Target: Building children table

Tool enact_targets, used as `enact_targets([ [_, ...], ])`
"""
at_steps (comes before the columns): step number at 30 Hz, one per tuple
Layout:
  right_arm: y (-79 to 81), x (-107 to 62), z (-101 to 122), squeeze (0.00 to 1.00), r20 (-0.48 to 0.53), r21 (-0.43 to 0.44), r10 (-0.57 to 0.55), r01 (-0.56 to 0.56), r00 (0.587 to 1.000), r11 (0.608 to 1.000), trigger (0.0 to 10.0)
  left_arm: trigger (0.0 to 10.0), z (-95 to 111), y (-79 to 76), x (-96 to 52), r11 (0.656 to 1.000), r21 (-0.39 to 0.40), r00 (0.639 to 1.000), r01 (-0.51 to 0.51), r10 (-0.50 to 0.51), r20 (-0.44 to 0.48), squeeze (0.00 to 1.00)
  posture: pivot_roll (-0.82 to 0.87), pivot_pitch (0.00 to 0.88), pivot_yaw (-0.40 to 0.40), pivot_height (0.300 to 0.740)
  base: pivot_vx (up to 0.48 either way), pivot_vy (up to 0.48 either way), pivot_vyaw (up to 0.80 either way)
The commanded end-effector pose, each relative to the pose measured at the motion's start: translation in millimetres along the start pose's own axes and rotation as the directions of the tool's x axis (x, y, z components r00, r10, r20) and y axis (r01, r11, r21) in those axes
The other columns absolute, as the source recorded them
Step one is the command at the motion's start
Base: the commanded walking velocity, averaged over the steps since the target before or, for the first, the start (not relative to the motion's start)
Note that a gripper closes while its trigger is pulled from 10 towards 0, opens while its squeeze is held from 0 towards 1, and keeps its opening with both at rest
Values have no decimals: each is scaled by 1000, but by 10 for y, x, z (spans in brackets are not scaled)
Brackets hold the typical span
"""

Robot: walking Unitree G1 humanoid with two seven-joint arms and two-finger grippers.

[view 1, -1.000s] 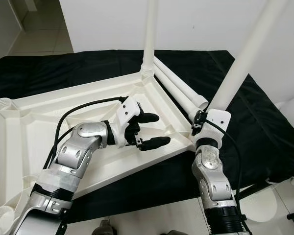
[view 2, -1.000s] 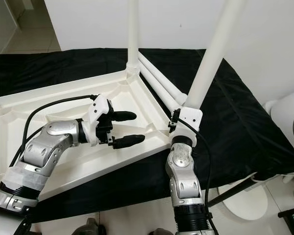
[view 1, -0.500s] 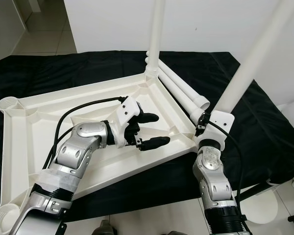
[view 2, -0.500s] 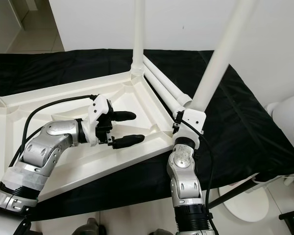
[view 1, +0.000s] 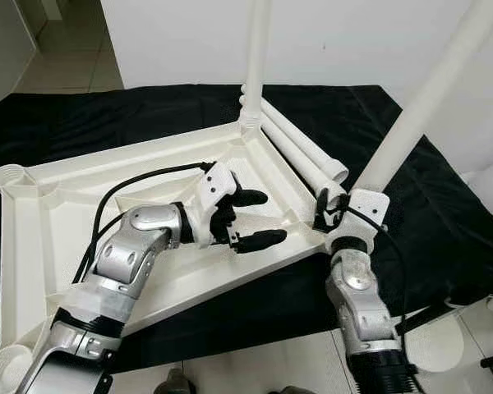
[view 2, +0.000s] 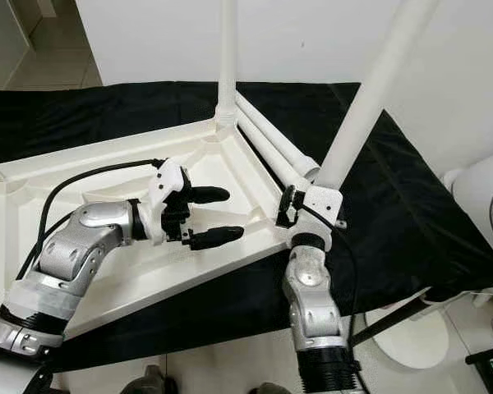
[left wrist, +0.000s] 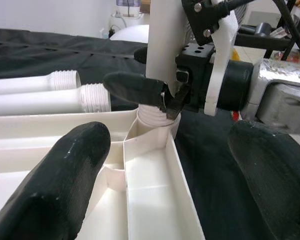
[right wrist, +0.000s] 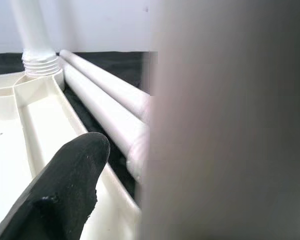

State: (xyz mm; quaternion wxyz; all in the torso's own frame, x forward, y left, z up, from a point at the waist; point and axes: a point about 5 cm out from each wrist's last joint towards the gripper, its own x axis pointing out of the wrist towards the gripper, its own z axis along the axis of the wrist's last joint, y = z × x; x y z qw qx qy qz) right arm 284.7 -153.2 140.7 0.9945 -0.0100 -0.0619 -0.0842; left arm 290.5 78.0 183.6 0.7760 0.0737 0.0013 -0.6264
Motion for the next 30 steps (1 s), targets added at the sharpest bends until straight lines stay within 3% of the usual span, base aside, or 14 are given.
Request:
enact_targets([
  [1,-80,-20,1,0,10,-7,77,-77,997,997,10000,10000,-18,-44,42,1000,-7,1000,12,-12,-16,0,12,16,-27,740,0,0,0],
  [7,-187,-18,6,0,15,-39,147,-146,989,988,10000,10000,-19,-69,60,1000,-13,1000,22,-23,-18,0,10,18,-23,740,0,0,0],
  [11,-424,-28,-7,0,-4,-115,313,-311,950,943,10000,10000,-22,-98,84,999,-16,999,32,-33,-18,0,5,29,-18,740,0,0,0],
  [16,-467,-49,-13,0,-14,-110,395,-394,919,913,10000,10000,-18,-100,80,999,-17,999,33,-33,-19,0,5,33,-13,740,0,0,0],
  [17,-480,-60,-13,0,-22,-84,456,-456,890,886,10000,10000,-17,-103,80,999,-19,999,33,-34,-21,0,5,34,-12,740,0,0,0],
  [25,-532,18,10,0,-23,-63,535,-535,845,843,10000,10000,-15,-103,85,999,-21,999,33,-33,-23,0,5,33,-9,740,0,0,0],
  [28,-533,58,3,0,-27,-56,556,-557,831,829,9137,10000,-13,-102,88,999,-21,999,34,-35,-23,0,5,33,-7,740,0,0,0],
  [29,-534,69,0,0,-28,-52,565,-566,825,823,4627,10000,-12,-101,89,999,-21,999,34,-35,-23,0,5,33,-7,740,0,0,0],
  [30,-535,96,-18,0,-34,-45,575,-576,817,816,824,10000,-11,-98,90,999,-21,999,34,-35,-23,0,3,33,-5,740,0,0,0],
])
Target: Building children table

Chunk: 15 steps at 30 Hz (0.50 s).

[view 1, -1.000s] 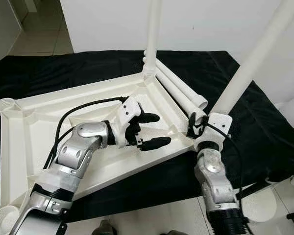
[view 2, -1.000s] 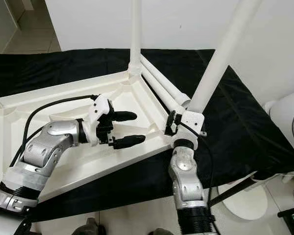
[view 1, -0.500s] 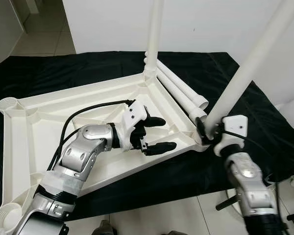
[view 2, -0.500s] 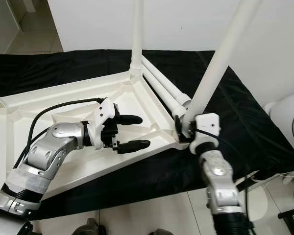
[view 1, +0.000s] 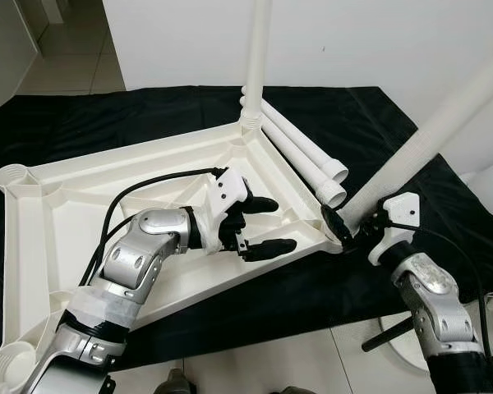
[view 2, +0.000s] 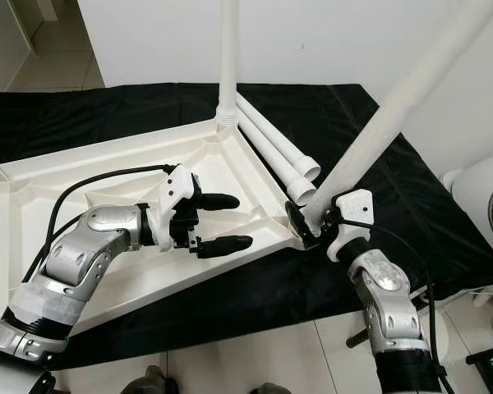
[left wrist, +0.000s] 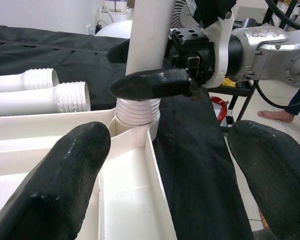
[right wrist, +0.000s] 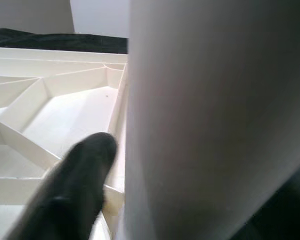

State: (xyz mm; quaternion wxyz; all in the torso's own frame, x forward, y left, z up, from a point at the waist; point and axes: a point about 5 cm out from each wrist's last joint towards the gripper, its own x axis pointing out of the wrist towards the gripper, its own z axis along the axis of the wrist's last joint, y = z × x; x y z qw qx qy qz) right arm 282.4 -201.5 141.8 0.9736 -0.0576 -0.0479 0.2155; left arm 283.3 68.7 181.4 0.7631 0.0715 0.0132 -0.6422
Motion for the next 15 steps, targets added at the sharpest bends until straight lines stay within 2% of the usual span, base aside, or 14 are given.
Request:
enact_targets([
  [1,-85,30,-40,0,-13,18,18,-17,1000,1000,0,10000,-1,1,16,1000,-3,1000,-9,9,-11,0,5,30,-1,740,0,0,0],
  [15,-117,119,-132,0,-64,69,93,-89,994,994,0,10000,11,19,19,1000,-1,1000,-14,14,-12,0,7,29,-2,740,0,0,0],
])
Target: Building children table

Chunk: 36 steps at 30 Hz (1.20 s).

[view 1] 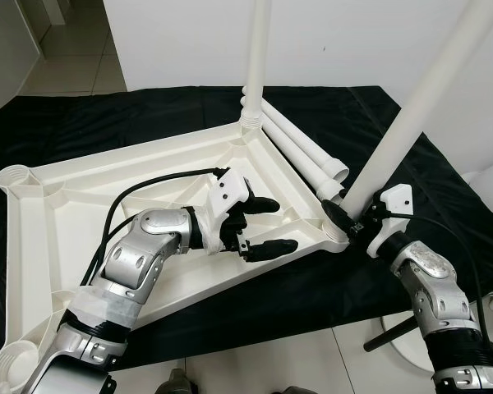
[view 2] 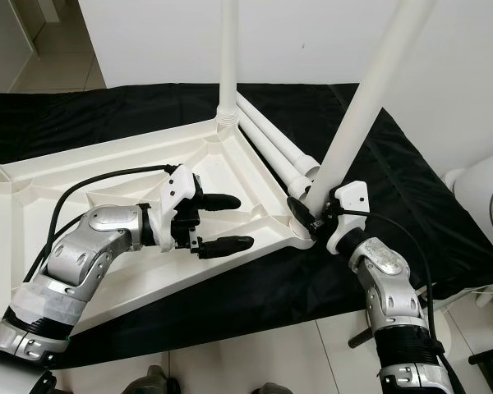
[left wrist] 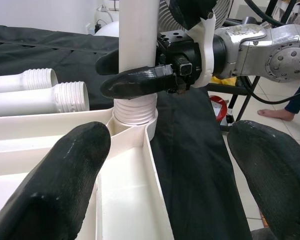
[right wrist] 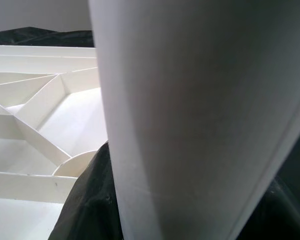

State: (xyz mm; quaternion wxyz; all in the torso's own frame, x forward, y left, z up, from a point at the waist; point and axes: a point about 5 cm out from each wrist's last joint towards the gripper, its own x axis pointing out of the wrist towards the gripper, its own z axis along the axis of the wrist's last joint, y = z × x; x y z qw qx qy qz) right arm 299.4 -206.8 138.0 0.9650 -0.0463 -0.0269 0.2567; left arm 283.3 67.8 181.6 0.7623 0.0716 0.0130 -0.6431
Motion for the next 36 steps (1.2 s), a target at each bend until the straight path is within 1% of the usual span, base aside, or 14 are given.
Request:
enact_targets([
  [1,-5,-8,-70,0,-35,33,6,-5,999,999,0,10000,7,20,11,1000,-2,1000,-16,16,-12,0,7,29,-2,740,0,0,0],
  [6,-11,1,-79,0,-40,36,4,-2,999,999,0,10000,9,17,10,1000,-2,1000,-15,15,-12,0,8,30,-3,740,0,0,0],
  [7,-2,7,-91,0,-46,56,-16,18,999,998,10000,10000,6,13,8,1000,-2,1000,-15,15,-12,0,9,29,-10,740,0,0,0],
  [10,2,22,-95,0,-49,66,-49,53,998,996,10000,10000,2,9,7,1000,-3,1000,-15,15,-12,0,10,29,-13,740,0,0,0],
  [12,-1,67,-83,0,-63,63,-175,179,983,982,10000,10000,-5,-3,2,1000,-4,1000,-15,15,-11,0,14,28,-21,740,0,0,0],
  [15,12,85,-69,0,-61,49,-218,221,974,974,10000,10000,-9,-9,0,1000,-5,1000,-16,16,-11,0,14,26,-25,740,0,0,0],
  [17,95,124,-42,0,-48,41,-280,282,959,959,10000,10000,-14,-17,-2,1000,-6,1000,-16,15,-12,0,18,26,-31,740,0,0,0],
  [19,95,124,-42,0,-48,41,-280,282,959,959,10000,10000,-14,-17,-2,1000,-6,1000,-16,15,-12,0,18,26,-31,740,0,0,0],
  [22,251,164,6,0,-27,65,-415,416,910,907,10000,10000,-21,-25,-15,1000,-6,1000,-16,16,-14,0,21,22,-42,740,0,0,0],
  [27,285,169,19,0,-21,74,-450,450,893,890,10000,10000,-23,-26,-19,1000,-6,1000,-17,17,-14,0,21,22,-42,740,0,0,0],
  [28,453,203,11,0,-34,114,-532,532,846,839,10000,10000,-29,-27,-17,1000,-7,1000,-17,17,-14,0,19,13,-47,740,0,0,0],
  [33,587,229,7,0,-56,149,-588,590,807,794,10000,10000,-33,-31,-12,1000,-8,1000,-15,15,-14,0,19,8,-48,740,0,0,0],
  [35,622,216,6,0,-86,173,-691,694,718,699,10000,10000,-31,-31,-5,1000,-6,1000,-11,11,-12,0,18,2,-49,740,0,0,0],
  [36,622,216,6,0,-86,173,-691,694,718,699,10000,10000,-31,-31,-5,1000,-6,1000,-11,11,-12,0,18,2,-49,740,0,0,0],
])
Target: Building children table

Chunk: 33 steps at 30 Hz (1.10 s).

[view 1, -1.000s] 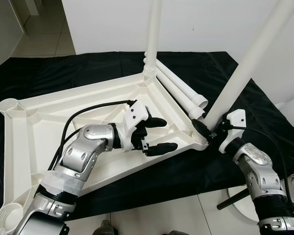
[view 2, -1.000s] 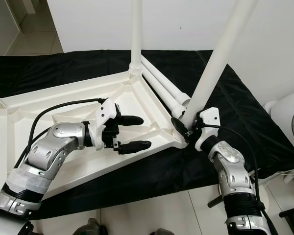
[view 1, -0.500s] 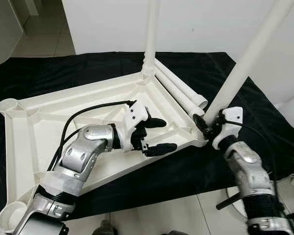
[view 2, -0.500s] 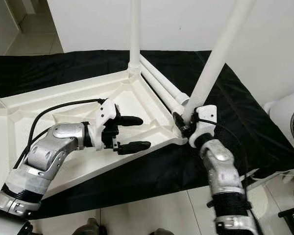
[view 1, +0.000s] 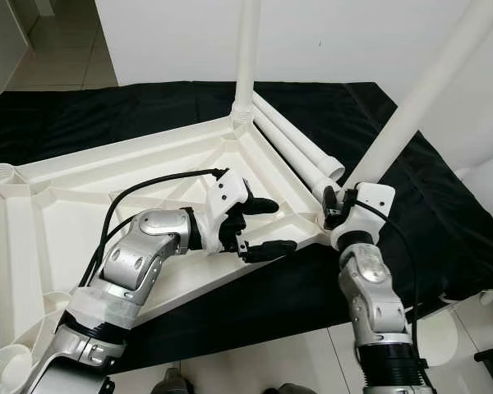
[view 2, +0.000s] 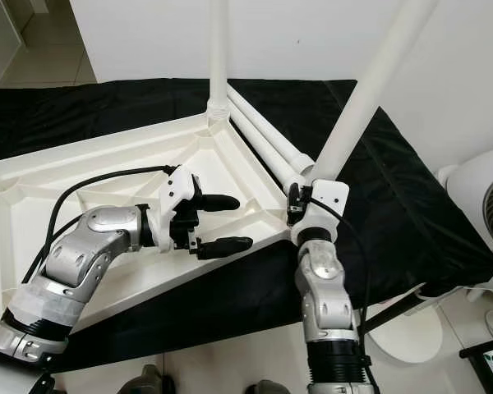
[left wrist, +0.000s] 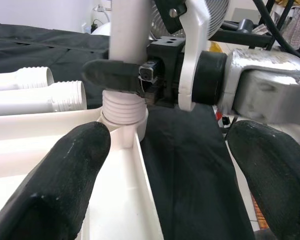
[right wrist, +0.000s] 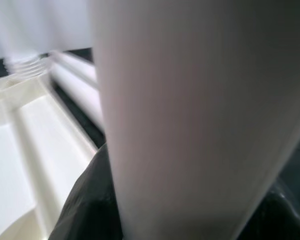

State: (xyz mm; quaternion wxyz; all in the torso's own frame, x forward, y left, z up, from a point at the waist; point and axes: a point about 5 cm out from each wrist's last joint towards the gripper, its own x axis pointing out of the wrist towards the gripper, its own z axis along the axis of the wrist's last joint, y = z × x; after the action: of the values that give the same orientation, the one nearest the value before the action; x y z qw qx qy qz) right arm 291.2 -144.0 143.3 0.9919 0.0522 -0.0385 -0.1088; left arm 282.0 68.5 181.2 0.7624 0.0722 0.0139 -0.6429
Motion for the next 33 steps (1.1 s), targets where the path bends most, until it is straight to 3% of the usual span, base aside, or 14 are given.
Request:
enact_targets([
  [1,-12,-63,-93,0,-55,12,-107,107,993,994,10000,10000,-26,-19,4,1000,-5,1000,-9,9,-10,0,18,0,-51,740,0,0,0],
  [4,-5,-81,-86,0,-59,24,-154,155,986,988,10000,10000,-26,-18,5,1000,-5,1000,-8,8,-10,0,18,0,-51,740,0,0,0],
  [9,120,-99,-74,0,-63,37,-117,119,991,992,10000,10000,-26,-16,10,1000,-4,1000,-4,4,-11,0,16,0,-48,740,0,0,0],
  [14,108,-77,-54,0,-56,37,-100,102,993,994,10000,10000,-22,-17,24,1000,1,1000,3,-3,-10,0,16,0,-47,740,0,0,0],
  [15,92,-73,-50,667,-55,35,-107,109,993,993,10000,10000,-19,-17,25,1000,2,1000,5,-5,-9,0,16,0,-47,740,0,0,0],
  [16,92,-73,-50,667,-55,35,-107,109,993,993,10000,10000,-19,-17,25,1000,2,1000,5,-5,-9,0,16,0,-47,740,0,0,0],
  [17,80,-71,-51,1000,-56,44,-107,110,993,993,10000,10000,-18,-17,26,1000,3,1000,5,-5,-9,0,16,0,-47,740,0,0,0],
  [25,-49,10,1,1000,-44,38,-83,84,996,996,10000,10000,-19,-22,31,1000,0,1000,5,-5,-8,0,14,0,-43,740,0,0,0],
  [26,-47,29,10,361,-45,21,-47,48,998,999,10000,10000,-18,-19,31,1000,0,1000,4,-4,-9,0,14,0,-42,740,0,0,0],
  [28,-47,29,10,361,-45,21,-47,48,998,999,10000,10000,-18,-19,31,1000,0,1000,4,-4,-9,0,14,0,-42,740,0,0,0],
  [29,-35,48,26,0,-43,1,38,-38,998,999,10000,10000,-17,-15,31,1000,1,1000,2,-2,-9,0,14,0,-41,740,0,0,0],
  [33,-78,54,48,0,-30,-36,149,-150,988,988,10000,10000,-12,-10,30,1000,1,1000,0,0,-10,0,13,1,-38,740,0,0,0],
])
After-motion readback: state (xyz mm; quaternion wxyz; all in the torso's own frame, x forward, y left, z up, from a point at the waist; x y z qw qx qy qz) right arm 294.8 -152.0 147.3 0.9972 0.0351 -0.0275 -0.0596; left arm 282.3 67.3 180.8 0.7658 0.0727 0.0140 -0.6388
